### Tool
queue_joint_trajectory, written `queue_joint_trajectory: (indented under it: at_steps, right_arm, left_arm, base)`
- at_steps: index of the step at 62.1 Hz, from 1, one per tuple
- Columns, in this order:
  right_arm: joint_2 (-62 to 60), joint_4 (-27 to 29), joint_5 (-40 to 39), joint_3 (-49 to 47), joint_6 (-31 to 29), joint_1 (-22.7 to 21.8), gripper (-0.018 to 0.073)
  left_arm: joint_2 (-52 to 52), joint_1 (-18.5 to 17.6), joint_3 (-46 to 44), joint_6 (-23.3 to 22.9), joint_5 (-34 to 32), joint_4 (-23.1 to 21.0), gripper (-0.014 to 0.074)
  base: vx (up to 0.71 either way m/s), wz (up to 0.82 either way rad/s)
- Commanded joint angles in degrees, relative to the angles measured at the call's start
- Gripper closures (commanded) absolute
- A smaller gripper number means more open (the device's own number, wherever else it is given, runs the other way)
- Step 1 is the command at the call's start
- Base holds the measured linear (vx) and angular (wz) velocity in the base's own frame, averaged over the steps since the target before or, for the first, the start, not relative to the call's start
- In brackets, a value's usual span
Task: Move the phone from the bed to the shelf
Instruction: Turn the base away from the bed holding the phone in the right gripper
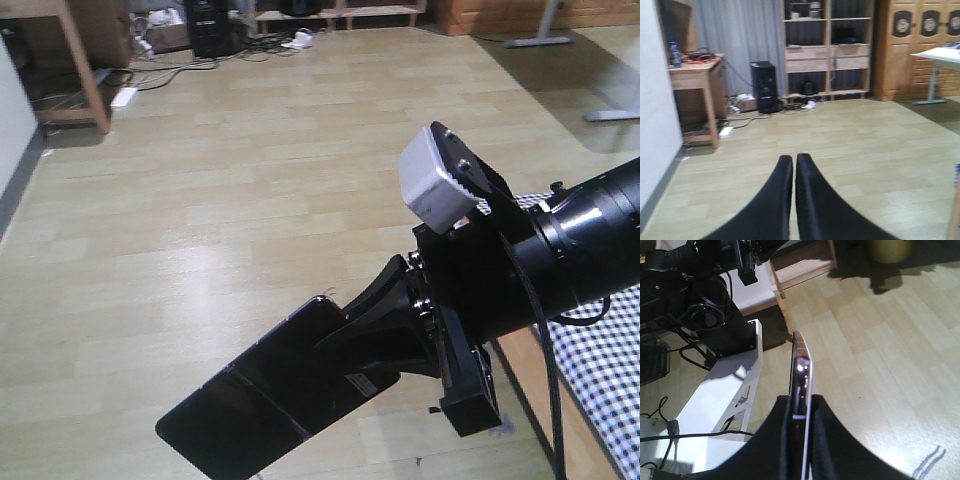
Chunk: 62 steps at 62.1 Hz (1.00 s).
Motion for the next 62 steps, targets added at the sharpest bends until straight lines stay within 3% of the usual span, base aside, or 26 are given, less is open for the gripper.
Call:
queue_joint_trajectory:
  at_steps: [1,23,62]
  right_arm:
    - [-1.72,4.70,3.75,-1.52,-0.53,-0.05,0.0561]
    - [-1.72,4.70,3.75,-1.52,-0.53,-0.05,0.0561]
    - [-1.92,4.70,3.75,-1.52,-0.53,-0.05,0.0561]
  left_arm:
    - [-0.40,-0.02,-1.43,-0.50,-4.31,-0.56,0.0595]
    - [-0.40,-0.02,-1.43,-0.50,-4.31,-0.56,0.0595]
    - [-0.40,-0.02,-1.43,-0.50,-4.31,-0.56,0.0595]
  base:
    - [-0.10,0.39]
    - [-0.06,0.23]
    - [0.04,-0.01]
